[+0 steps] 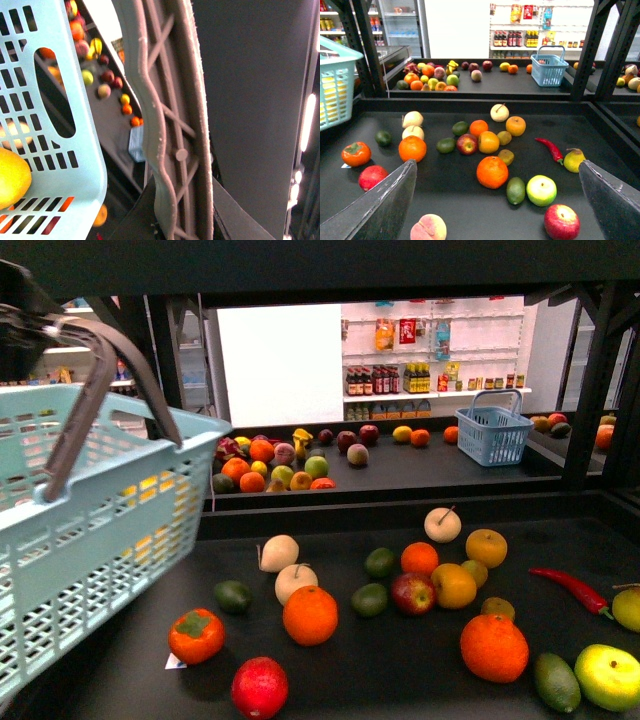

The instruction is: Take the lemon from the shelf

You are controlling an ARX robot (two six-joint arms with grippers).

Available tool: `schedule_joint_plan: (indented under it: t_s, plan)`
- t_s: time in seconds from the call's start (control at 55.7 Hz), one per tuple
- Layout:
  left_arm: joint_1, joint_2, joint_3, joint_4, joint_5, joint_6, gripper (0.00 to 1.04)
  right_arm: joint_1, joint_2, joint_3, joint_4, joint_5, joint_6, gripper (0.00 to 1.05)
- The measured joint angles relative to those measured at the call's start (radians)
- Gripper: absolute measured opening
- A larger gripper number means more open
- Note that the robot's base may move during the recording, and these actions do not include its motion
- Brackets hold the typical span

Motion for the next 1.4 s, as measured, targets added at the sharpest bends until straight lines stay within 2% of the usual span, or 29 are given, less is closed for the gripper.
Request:
schedule_joint_plan:
  t_s: [0.144, 0.377, 0.539, 0.772, 1.401]
  plan:
    - [0.110, 0.000, -0.031, 0.066, -0.049, -0.039, 0.11, 0.000, 0.000, 0.000, 0.000, 0.000, 0.000, 0.97]
    - [0.242, 0.002, -0.079, 0.161, -0.054, -0.116, 0.09, 0.000, 0.000, 0.000, 0.000, 0.000, 0.000, 0.97]
    - [0.358, 0.053, -0.082, 0.302, 0.034, -0.195, 0.09, 0.000, 0.000, 0.000, 0.000, 0.000, 0.000, 0.97]
    - [0.393, 0.144, -0.050, 0.409, 0.113, -0.280, 0.09, 0.000, 0.000, 0.000, 0.000, 0.000, 0.000, 0.97]
    - [0.481, 0.382, 0.133, 0.513, 0.179, -0.357, 0.09, 0.000, 0.000, 0.000, 0.000, 0.000, 0.000, 0.97]
